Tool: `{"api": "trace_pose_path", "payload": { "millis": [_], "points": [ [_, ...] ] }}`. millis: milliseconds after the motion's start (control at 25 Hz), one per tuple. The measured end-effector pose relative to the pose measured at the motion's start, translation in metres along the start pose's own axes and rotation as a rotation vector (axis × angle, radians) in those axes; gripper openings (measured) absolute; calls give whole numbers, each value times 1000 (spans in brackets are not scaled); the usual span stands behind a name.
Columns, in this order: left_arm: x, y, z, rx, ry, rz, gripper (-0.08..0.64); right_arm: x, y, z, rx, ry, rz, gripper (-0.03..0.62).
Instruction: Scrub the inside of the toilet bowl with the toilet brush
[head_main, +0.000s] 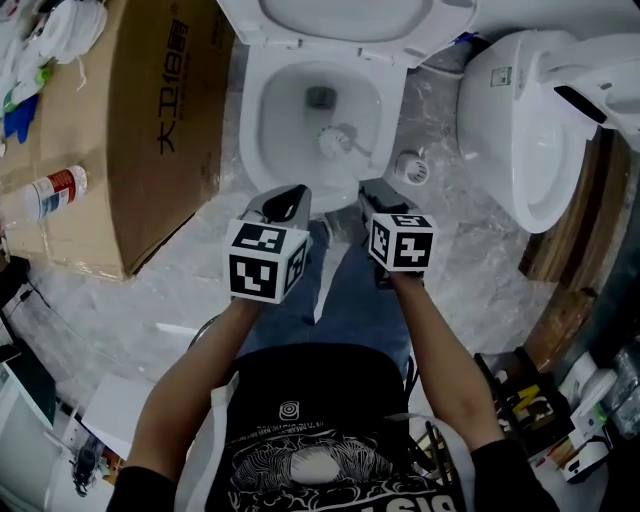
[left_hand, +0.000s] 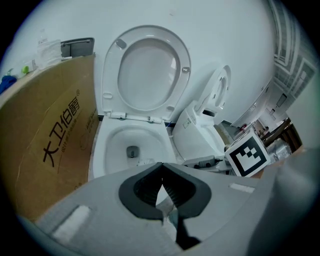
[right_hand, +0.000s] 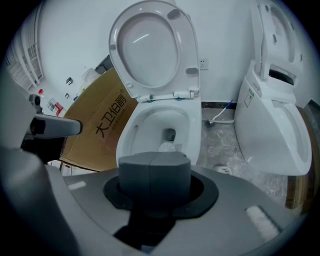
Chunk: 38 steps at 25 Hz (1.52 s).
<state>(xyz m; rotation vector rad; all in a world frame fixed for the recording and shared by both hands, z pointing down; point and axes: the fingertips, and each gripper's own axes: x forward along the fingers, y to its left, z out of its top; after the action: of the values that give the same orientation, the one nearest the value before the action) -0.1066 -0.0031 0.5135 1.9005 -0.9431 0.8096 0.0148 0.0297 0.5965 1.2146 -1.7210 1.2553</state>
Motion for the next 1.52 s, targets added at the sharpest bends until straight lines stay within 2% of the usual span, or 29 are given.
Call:
{"api": "trace_pose_path", "payload": {
  "millis": [320,640,960,1200,1520],
  "points": [
    [-11,12,-8,-41,-6,34,-6,24,38,4,-39,36,88,150],
    [-14,26,-12,-88,-19,63,-6,51,23,25,-78,29,28,152],
    [-16,25,-24,-86,8,70,-6,87,4,47,-24,-18,-9,150],
    [-19,25,-29,-76,17,71,-6,77,13,39,-41,-6,8,150],
    [-30,13,-7,-64,-24,74,-6,32,20,13,-65,41,29,150]
  ]
}}
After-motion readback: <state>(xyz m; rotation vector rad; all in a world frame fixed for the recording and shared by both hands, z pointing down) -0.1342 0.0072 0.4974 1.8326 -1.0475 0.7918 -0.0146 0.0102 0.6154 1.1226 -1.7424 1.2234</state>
